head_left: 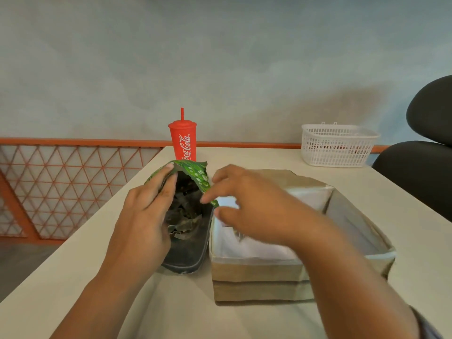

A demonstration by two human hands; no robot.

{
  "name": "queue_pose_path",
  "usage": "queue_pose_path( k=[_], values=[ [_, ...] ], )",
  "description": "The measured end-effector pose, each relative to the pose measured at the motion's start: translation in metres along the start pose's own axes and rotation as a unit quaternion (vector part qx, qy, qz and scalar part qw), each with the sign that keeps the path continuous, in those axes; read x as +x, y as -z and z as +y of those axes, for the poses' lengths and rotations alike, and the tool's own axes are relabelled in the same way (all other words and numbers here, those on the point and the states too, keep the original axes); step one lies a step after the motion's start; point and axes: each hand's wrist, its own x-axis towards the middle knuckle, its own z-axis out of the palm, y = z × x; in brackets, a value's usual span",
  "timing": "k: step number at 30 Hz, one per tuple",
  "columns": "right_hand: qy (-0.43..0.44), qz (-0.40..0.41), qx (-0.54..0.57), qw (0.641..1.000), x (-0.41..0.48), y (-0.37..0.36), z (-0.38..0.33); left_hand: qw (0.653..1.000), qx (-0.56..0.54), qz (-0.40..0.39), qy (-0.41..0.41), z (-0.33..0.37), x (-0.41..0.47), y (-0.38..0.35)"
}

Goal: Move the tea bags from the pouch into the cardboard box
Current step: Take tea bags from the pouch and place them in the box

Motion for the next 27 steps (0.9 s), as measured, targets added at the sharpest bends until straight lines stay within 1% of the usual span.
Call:
queue_pose_path(
  k=[2, 3, 6, 8, 13, 15, 17, 19, 20, 22, 24, 27],
  values=[
    [0.013, -0.030, -0.017, 0.999, 0.005, -0.014, -0.008, 1.000, 0.000, 0.014, -0.015, -0.001, 0.001, 0.002],
    [0.017, -0.030, -0.029, 0.999, 0.007, -0.019, -0.009, 1.000, 0.004, 0.020, -0.017, 0.000, 0.001, 0.003],
    [0.020, -0.009, -0.035, 0.999, 0.011, -0.026, -0.007, 0.998, 0.028, 0.050, -0.003, 0.003, 0.004, 0.009],
    [0.024, 0.007, -0.029, 0.999, 0.014, -0.027, -0.005, 0.996, 0.042, 0.082, -0.008, 0.004, 0.005, 0.012],
    [0.029, 0.040, -0.004, 0.999, 0.017, -0.030, -0.004, 0.983, 0.044, 0.172, -0.052, 0.011, 0.002, 0.017],
    [0.037, 0.047, 0.007, 0.998, 0.018, -0.031, -0.004, 0.980, 0.030, 0.184, -0.076, 0.018, 0.001, 0.017],
    [0.042, 0.049, 0.017, 0.998, 0.019, -0.031, -0.003, 0.987, 0.005, 0.132, -0.090, 0.023, -0.001, 0.010],
    [0.040, 0.046, 0.019, 0.998, 0.019, -0.032, -0.002, 0.997, 0.002, 0.029, -0.073, 0.021, -0.002, 0.001],
    [0.039, 0.044, 0.018, 0.998, 0.019, -0.032, -0.001, 0.998, 0.011, -0.038, -0.040, 0.020, -0.003, -0.004],
    [0.040, 0.040, 0.020, 0.998, 0.019, -0.033, -0.001, 0.986, 0.046, -0.151, 0.048, 0.016, -0.003, -0.011],
    [0.047, 0.037, 0.023, 0.998, 0.019, -0.034, -0.003, 0.972, 0.085, -0.199, 0.090, 0.010, -0.005, -0.014],
    [0.052, 0.030, 0.031, 0.998, 0.018, -0.034, -0.006, 0.963, 0.121, -0.213, 0.115, 0.007, -0.005, -0.014]
  ],
)
